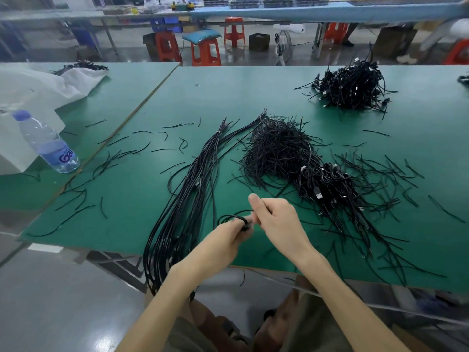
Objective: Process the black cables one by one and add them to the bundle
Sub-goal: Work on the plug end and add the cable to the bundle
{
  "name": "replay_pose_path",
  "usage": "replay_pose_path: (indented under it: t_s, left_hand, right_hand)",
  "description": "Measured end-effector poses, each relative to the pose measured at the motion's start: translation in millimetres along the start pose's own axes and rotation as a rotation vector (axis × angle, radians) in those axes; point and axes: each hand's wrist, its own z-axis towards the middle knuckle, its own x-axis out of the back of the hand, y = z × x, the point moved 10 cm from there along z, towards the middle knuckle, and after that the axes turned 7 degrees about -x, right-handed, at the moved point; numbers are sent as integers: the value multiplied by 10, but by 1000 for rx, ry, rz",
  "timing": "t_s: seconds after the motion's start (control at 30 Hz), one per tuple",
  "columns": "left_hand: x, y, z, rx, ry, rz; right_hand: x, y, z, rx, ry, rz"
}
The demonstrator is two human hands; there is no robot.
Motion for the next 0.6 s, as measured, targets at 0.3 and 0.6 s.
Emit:
replay_pose_path:
  t_s: [0.3, 0.6]
  left_hand:
    - [140, 92, -1, -61, 121, -895]
    - [291, -36, 0, -24, 304, -1411]
  right_hand:
    - [-44, -243, -183, 75, -23, 163]
    - [-238, -167, -275, 96, -69, 37]
